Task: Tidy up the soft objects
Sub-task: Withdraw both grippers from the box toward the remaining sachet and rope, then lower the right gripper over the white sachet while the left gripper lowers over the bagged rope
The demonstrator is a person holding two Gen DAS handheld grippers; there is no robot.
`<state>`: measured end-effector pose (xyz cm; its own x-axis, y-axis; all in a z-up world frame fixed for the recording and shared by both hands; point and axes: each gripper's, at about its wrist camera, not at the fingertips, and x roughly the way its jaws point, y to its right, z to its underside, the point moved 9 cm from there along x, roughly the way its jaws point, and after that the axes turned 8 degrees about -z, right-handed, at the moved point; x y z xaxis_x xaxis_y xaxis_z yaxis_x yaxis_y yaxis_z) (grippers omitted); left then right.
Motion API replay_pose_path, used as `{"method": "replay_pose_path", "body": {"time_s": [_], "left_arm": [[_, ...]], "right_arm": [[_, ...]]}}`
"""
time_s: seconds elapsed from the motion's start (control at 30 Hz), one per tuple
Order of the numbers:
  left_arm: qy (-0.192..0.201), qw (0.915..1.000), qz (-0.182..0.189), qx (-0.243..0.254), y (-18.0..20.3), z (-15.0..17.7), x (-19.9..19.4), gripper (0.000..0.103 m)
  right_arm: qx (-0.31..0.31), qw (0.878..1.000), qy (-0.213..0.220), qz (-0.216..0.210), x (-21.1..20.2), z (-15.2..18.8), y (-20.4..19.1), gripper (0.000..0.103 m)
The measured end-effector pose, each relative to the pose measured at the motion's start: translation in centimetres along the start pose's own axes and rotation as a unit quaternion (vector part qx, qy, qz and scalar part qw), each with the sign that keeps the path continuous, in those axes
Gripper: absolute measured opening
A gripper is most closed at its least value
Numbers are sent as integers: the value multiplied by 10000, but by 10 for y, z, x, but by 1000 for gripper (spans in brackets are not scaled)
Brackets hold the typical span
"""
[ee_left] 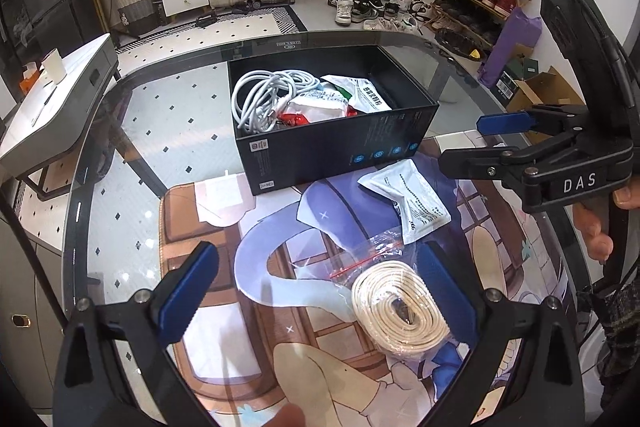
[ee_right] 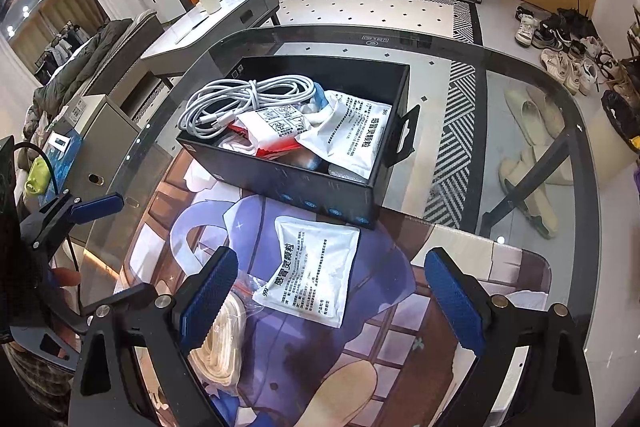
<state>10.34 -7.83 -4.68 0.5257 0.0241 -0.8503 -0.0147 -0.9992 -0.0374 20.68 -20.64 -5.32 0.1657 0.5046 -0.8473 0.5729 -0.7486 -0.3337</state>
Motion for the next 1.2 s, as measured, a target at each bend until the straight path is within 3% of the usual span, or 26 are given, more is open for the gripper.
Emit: {"method": "replay_pose_path", "body": {"time_s": [0.67, 1.2], "left_arm": [[-418, 9986, 276, -167, 31, 30, 22, 100], [-566, 9973, 226, -409, 41, 45, 33, 100]], "right_arm": [[99, 9987, -501, -43, 42, 8, -6, 96], [86, 9966, -824, 41, 67, 8, -14, 96]]}}
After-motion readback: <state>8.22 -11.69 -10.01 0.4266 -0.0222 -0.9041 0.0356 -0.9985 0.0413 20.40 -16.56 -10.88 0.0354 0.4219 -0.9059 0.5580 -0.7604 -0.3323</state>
